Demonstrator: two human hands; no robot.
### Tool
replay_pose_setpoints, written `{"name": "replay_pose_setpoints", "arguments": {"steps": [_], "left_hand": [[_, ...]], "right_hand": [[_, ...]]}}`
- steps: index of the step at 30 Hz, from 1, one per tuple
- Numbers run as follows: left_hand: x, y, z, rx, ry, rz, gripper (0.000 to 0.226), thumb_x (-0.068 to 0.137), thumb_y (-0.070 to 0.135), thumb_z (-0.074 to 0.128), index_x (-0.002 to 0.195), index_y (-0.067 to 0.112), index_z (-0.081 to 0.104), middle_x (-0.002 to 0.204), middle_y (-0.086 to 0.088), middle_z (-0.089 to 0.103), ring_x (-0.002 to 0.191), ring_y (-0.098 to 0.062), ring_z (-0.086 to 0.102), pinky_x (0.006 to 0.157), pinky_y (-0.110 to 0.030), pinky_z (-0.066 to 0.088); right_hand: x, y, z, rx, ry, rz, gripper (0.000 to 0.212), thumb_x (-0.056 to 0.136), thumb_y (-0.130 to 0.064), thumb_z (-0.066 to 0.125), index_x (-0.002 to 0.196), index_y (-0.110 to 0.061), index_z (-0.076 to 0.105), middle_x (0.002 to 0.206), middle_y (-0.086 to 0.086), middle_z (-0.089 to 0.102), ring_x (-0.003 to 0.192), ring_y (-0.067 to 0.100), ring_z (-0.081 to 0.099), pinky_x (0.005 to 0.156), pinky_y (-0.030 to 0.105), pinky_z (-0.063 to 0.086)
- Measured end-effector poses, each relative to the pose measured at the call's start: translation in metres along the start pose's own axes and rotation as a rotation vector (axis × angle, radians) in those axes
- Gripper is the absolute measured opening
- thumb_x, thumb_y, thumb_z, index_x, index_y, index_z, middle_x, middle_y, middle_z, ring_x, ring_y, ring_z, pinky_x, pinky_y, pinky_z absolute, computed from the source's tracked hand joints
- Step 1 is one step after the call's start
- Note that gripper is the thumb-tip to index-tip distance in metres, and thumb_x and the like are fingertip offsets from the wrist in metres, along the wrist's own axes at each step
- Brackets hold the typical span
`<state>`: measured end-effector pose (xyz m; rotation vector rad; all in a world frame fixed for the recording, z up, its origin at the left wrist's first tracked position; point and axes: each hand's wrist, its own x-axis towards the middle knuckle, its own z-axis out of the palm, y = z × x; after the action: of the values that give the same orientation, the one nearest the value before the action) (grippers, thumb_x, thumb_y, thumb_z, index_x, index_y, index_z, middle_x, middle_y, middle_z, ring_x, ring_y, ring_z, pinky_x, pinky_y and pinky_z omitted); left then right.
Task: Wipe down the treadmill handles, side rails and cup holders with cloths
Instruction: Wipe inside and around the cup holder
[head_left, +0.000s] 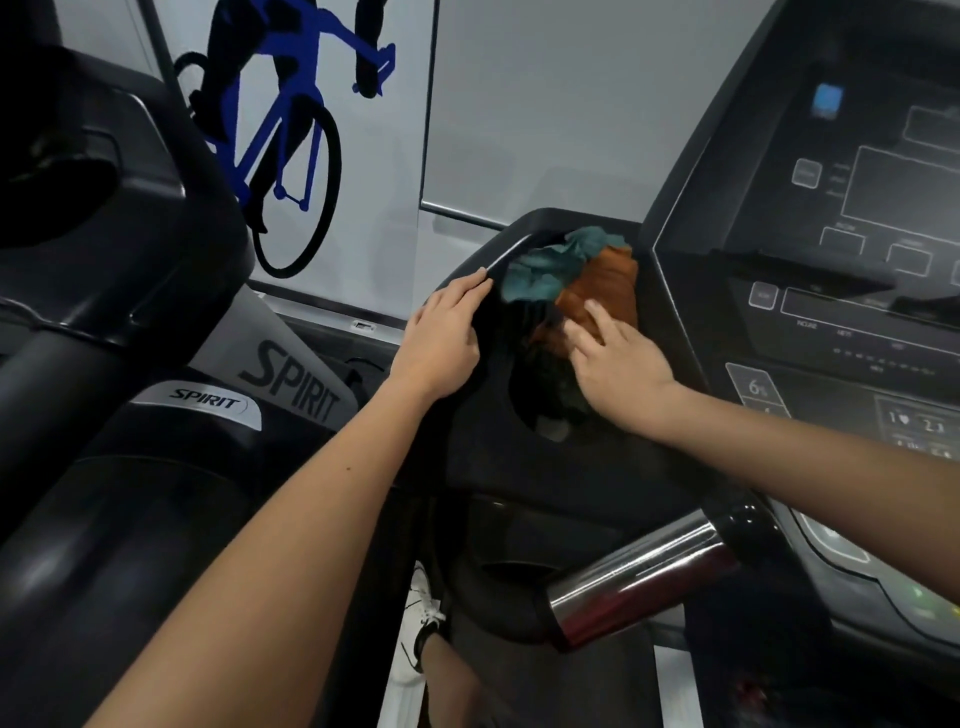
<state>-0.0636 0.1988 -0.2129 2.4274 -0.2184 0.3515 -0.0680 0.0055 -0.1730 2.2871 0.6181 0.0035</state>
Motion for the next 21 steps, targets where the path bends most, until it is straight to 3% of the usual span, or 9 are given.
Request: {"name": "replay_pose_setpoints", "arguments": {"steps": [3,8,11,14,16,17,19,21], "left_hand": [[0.0,-0.002,0.0,-0.014,0.006,0.0,0.061,0.088,-0.002,0.037,0.144,0.021,0.031,0.153,0.012,0.024,0.138,-0.012,0.025,0.112,-0.036,0.022],[0.001,-0.002,0.001,-0.014,0.028,0.01,0.061,0.086,-0.001,0.038,0.143,0.019,0.034,0.151,0.009,0.028,0.137,-0.014,0.029,0.113,-0.038,0.025],[0.003,-0.002,0.002,0.018,0.031,0.009,0.055,0.085,0.0,0.039,0.138,0.013,0.04,0.149,0.001,0.033,0.135,-0.02,0.032,0.111,-0.042,0.029],[0.002,-0.002,0.001,-0.012,0.021,0.006,0.056,0.086,-0.001,0.038,0.14,0.015,0.038,0.151,0.005,0.03,0.136,-0.018,0.03,0.112,-0.041,0.027],[0.001,-0.002,0.0,-0.031,0.015,0.016,0.059,0.088,-0.001,0.037,0.143,0.018,0.034,0.152,0.009,0.027,0.138,-0.014,0.028,0.113,-0.04,0.026],[0.0,-0.003,0.0,-0.033,0.012,0.018,0.059,0.088,-0.001,0.037,0.144,0.019,0.033,0.152,0.01,0.027,0.138,-0.014,0.027,0.113,-0.04,0.025],[0.0,-0.004,0.0,-0.043,0.012,0.014,0.059,0.088,-0.001,0.037,0.143,0.019,0.033,0.152,0.011,0.027,0.138,-0.013,0.027,0.113,-0.041,0.025],[0.001,-0.004,0.001,-0.052,0.019,0.012,0.059,0.088,-0.002,0.036,0.143,0.019,0.034,0.152,0.011,0.028,0.138,-0.013,0.028,0.113,-0.04,0.026]], "right_hand": [[-0.014,-0.006,-0.002,0.035,-0.001,0.03,0.038,0.095,-0.005,0.03,0.127,0.002,0.048,0.134,0.024,0.044,0.124,0.035,0.042,0.098,0.037,0.036],[0.01,0.0,-0.001,0.17,0.181,0.05,0.048,0.081,-0.013,0.031,0.114,-0.005,0.064,0.113,0.016,0.067,0.11,0.038,0.06,0.081,0.035,0.053],[0.029,0.012,0.003,0.064,0.301,-0.017,0.052,0.085,-0.019,0.028,0.131,-0.012,0.052,0.133,0.006,0.056,0.12,0.034,0.054,0.092,0.037,0.049],[0.021,0.012,-0.007,0.166,0.299,0.019,0.054,0.089,-0.018,0.021,0.14,-0.008,0.037,0.147,0.011,0.037,0.133,0.039,0.037,0.102,0.042,0.043],[0.006,0.009,-0.007,0.077,0.12,-0.008,0.053,0.097,-0.019,0.022,0.147,-0.004,0.015,0.156,0.015,0.008,0.142,0.039,0.013,0.112,0.041,0.028],[-0.005,0.01,-0.009,0.074,0.024,-0.016,0.053,0.097,-0.021,0.026,0.146,-0.002,0.017,0.156,0.018,0.009,0.142,0.038,0.014,0.112,0.038,0.026],[-0.023,0.012,-0.019,0.114,-0.105,-0.065,0.046,0.095,-0.029,0.036,0.131,-0.003,0.045,0.143,0.016,0.038,0.13,0.031,0.035,0.103,0.036,0.036],[-0.039,0.013,-0.03,0.233,-0.149,-0.128,0.039,0.092,-0.033,0.037,0.112,-0.007,0.059,0.123,0.012,0.055,0.117,0.027,0.045,0.09,0.036,0.043]]}}
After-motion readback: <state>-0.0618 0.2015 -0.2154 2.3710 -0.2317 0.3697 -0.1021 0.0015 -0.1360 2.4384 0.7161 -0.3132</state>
